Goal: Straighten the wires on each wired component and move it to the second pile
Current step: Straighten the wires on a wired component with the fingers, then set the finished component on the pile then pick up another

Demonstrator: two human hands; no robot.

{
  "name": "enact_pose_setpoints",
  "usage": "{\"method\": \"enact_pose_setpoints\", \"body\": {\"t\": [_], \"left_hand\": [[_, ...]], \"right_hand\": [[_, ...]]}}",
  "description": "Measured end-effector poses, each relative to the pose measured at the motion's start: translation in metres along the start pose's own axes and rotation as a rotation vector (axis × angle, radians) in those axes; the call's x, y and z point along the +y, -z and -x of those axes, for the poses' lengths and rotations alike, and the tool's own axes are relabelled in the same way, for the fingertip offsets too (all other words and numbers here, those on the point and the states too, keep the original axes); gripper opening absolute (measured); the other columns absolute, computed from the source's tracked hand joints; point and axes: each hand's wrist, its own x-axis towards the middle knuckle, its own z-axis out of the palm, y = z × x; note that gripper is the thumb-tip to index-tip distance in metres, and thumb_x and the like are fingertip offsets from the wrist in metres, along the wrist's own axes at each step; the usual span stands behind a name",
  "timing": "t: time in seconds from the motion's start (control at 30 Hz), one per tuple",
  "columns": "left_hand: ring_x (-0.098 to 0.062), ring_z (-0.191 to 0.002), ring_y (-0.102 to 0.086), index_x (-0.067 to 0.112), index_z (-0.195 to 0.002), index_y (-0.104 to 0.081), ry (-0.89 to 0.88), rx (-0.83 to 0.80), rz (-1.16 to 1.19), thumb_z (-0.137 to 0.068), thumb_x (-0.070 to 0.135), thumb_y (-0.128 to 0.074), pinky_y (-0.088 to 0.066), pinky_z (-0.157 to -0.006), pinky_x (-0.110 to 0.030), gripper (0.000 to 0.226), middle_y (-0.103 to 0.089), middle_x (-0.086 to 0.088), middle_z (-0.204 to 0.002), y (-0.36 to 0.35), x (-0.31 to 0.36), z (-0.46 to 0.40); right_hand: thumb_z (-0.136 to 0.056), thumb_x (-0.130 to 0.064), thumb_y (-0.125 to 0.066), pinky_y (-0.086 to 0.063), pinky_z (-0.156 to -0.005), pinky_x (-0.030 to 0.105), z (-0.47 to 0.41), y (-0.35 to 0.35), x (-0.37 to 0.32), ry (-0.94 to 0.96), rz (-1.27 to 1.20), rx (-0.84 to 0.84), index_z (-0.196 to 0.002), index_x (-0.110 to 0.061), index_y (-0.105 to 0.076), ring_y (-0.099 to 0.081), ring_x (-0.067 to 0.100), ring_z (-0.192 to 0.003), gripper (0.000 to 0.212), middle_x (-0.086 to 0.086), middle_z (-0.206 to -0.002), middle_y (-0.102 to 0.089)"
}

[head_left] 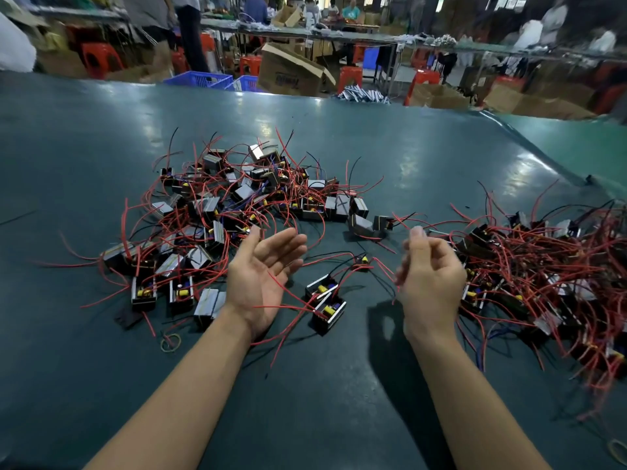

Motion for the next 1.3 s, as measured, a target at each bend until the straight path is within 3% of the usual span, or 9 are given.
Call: {"method": "enact_pose_setpoints", "body": {"t": [0.17, 0.37, 0.5, 0.6, 0.73, 0.8, 0.9, 1.1, 1.3], "left_hand": [[-0.029, -0.104, -0.068, -0.003, -0.113, -0.065, -0.136, 0.104, 0.146, -0.096, 0.057, -0.034, -0.053, -0.087, -0.033, 0.070, -0.068, -0.023, -0.114, 0.002, 0.006, 0.004], [-0.032, -0.114, -0.063, -0.002, -0.121, -0.061, -0.221, 0.199, 0.198, -0.094, 0.064, -0.029, -0.047, -0.100, -0.039, 0.078, -0.067, -0.022, -0.119, 0.007, 0.007, 0.004], [-0.030, -0.114, -0.063, 0.001, -0.119, -0.062, -0.243, 0.173, 0.014, -0.094, 0.057, -0.034, -0.047, -0.093, -0.034, 0.067, -0.069, -0.019, -0.116, 0.004, 0.001, 0.002], [-0.024, -0.108, -0.066, 0.005, -0.113, -0.065, -0.274, 0.112, -0.206, -0.088, 0.045, -0.045, -0.050, -0.092, -0.032, 0.051, -0.072, -0.014, -0.109, 0.001, -0.004, 0.001], [-0.021, -0.098, -0.068, 0.010, -0.102, -0.070, -0.305, 0.048, -0.393, -0.093, 0.025, -0.056, -0.053, -0.086, -0.027, 0.023, -0.075, -0.010, -0.098, -0.001, -0.010, 0.003], [-0.019, -0.093, -0.070, 0.012, -0.096, -0.072, -0.290, 0.058, -0.453, -0.097, 0.014, -0.055, -0.054, -0.077, -0.025, 0.017, -0.076, -0.008, -0.092, -0.001, -0.010, 0.004], [-0.014, -0.088, -0.071, 0.015, -0.092, -0.073, -0.285, 0.070, -0.577, -0.097, 0.008, -0.054, -0.055, -0.069, -0.022, 0.020, -0.076, -0.003, -0.086, -0.002, -0.010, 0.007], [-0.018, -0.107, -0.059, 0.013, -0.114, -0.069, -0.628, -0.294, -1.394, -0.089, 0.024, -0.063, -0.046, -0.097, -0.032, 0.028, -0.066, -0.001, -0.112, -0.020, -0.030, 0.013], [-0.024, -0.121, -0.049, 0.020, -0.136, -0.053, -0.405, -0.375, -1.642, -0.093, 0.044, -0.056, -0.039, -0.104, -0.038, 0.049, -0.058, -0.001, -0.130, -0.072, -0.051, -0.023]], "right_hand": [[-0.083, -0.042, -0.061, -0.057, -0.086, 0.030, 0.038, -0.037, -0.036, -0.655, -0.716, -0.526, -0.114, 0.002, -0.063, -0.068, 0.025, -0.103, 0.053, 0.017, -0.113, -0.069], [-0.098, -0.028, -0.053, -0.032, -0.112, 0.035, 0.068, -0.092, -0.006, -0.831, -0.551, -0.226, -0.140, 0.001, -0.043, -0.036, 0.027, -0.141, 0.052, 0.018, -0.148, -0.043], [-0.096, -0.014, -0.055, -0.051, -0.081, 0.030, 0.059, -0.066, 0.007, -0.704, -0.389, -0.079, -0.102, -0.007, -0.063, -0.063, 0.024, -0.104, 0.013, 0.015, -0.112, -0.063], [-0.095, -0.003, -0.049, -0.043, -0.056, 0.021, 0.032, -0.026, 0.005, -0.562, -0.333, 0.040, -0.078, -0.015, -0.052, -0.048, 0.014, -0.067, 0.020, 0.003, -0.071, -0.042], [-0.097, -0.005, -0.043, -0.053, -0.081, 0.037, -0.007, 0.023, 0.002, -0.591, -0.344, 0.111, -0.101, -0.005, -0.052, -0.059, 0.034, -0.108, 0.010, 0.027, -0.116, -0.057], [-0.098, -0.006, -0.043, -0.052, -0.076, 0.038, -0.018, 0.033, 0.005, -0.609, -0.315, 0.060, -0.114, 0.002, -0.052, -0.061, 0.035, -0.103, 0.019, 0.023, -0.128, -0.055], [-0.097, -0.001, -0.048, -0.054, -0.069, 0.034, -0.021, 0.037, 0.009, -0.541, -0.195, 0.048, -0.108, 0.004, -0.057, -0.065, 0.031, -0.090, 0.016, 0.021, -0.119, -0.060], [-0.095, 0.002, -0.048, -0.054, -0.049, 0.022, -0.012, 0.041, 0.022, -0.368, -0.005, 0.072, -0.089, -0.002, -0.066, -0.069, 0.024, -0.076, 0.020, 0.015, -0.094, -0.068], [-0.097, 0.002, -0.047, -0.053, -0.047, 0.023, -0.008, 0.041, 0.035, -0.227, -0.033, 0.158, -0.091, -0.010, -0.063, -0.066, 0.020, -0.077, 0.021, 0.011, -0.093, -0.066]]}}
